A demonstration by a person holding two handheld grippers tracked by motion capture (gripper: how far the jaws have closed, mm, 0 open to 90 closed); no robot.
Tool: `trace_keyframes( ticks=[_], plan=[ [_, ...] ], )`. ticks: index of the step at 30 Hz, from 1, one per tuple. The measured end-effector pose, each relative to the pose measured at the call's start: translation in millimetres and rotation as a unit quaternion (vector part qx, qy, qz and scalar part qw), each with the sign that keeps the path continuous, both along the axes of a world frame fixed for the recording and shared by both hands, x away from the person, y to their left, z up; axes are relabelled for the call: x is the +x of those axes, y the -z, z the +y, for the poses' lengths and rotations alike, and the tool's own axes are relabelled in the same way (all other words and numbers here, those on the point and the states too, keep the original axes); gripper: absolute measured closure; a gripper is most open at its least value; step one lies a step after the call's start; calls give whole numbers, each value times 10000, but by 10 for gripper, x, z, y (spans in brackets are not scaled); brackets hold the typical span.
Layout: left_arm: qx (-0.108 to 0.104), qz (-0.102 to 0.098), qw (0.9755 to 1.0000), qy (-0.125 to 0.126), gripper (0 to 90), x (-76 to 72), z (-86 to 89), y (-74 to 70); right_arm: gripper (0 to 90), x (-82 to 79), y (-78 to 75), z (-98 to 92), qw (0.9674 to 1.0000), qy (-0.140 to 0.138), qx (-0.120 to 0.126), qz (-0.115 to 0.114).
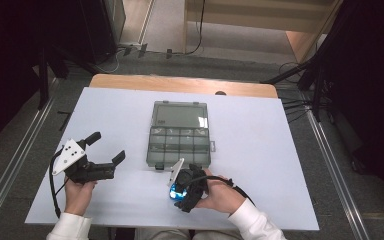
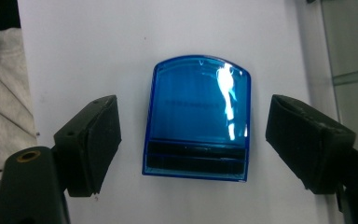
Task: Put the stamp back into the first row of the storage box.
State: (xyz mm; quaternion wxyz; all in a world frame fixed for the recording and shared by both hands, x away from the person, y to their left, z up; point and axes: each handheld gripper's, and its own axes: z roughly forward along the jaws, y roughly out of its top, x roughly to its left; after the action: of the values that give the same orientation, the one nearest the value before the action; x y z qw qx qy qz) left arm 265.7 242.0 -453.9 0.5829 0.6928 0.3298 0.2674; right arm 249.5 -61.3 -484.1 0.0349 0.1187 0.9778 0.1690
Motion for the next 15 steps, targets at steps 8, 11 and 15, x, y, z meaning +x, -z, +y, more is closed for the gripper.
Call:
trace_keyframes(
  ticks=[8, 11, 15],
  plan=[
    [7, 61, 10000, 65, 0, 4, -12, 10, 373, 9, 36, 31, 9998, -25, -185, 36],
    [3, 42, 10000, 47, 0, 4, -11, 8, 407, 11, 38, 34, 9997, 12, -228, -12],
    [-33, 56, 10000, 4, 0, 6, 4, 10, 422, 19, 30, 37, 9996, 76, -263, 17]
  ],
)
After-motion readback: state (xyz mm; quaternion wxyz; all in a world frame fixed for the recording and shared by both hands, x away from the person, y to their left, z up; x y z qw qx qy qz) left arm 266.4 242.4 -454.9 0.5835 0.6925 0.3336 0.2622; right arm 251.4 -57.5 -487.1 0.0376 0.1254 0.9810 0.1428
